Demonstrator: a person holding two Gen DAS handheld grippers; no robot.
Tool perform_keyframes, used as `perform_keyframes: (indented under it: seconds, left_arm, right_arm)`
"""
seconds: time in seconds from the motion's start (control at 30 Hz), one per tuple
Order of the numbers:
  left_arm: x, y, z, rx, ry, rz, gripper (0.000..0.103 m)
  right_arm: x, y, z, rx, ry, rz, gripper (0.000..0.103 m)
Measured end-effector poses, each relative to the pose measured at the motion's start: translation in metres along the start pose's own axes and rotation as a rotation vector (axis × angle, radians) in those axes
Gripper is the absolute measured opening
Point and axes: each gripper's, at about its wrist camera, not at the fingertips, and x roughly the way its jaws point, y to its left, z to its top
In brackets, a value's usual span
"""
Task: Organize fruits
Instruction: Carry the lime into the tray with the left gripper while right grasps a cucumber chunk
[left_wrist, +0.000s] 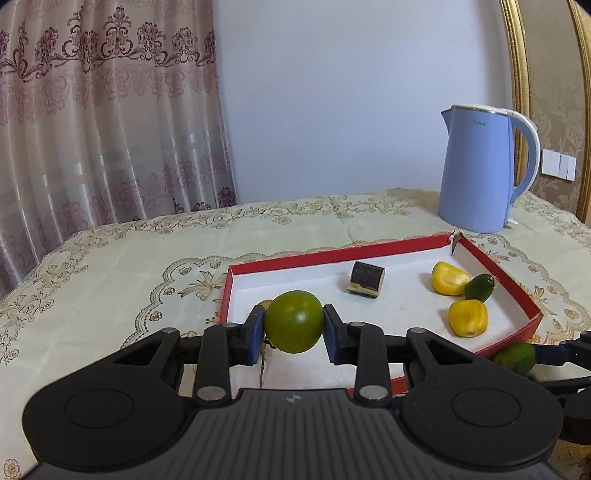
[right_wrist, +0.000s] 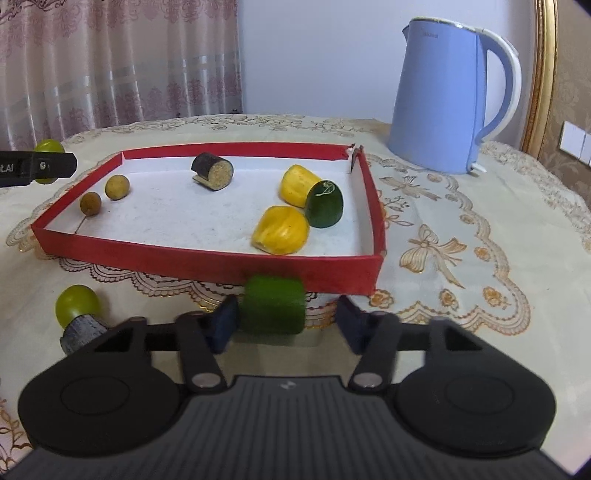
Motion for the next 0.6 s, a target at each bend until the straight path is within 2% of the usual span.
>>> perform_keyframes:
  seconds: [0.3, 0.47, 0.6]
  left_arm:
    - [0.003, 0.006, -0.005, -0.003, 0.012, 0.001, 0.032]
    - [0.014, 0.001, 0.004, 0.002, 0.043, -0.012, 0.032]
    - [0.032, -0.005, 0.011, 0.016, 0.072, -0.013, 0.032]
  right_arm:
    - [-0.019, -0.001, -0.006, 0.025, -0.029, 0.054, 0.032]
    - [-0.040, -0.005, -0.009, 0.032, -0.067, 0.110, 0.032]
    - [-0.047, -0.007, -0.010, 0.025, -0.079, 0.123, 0.032]
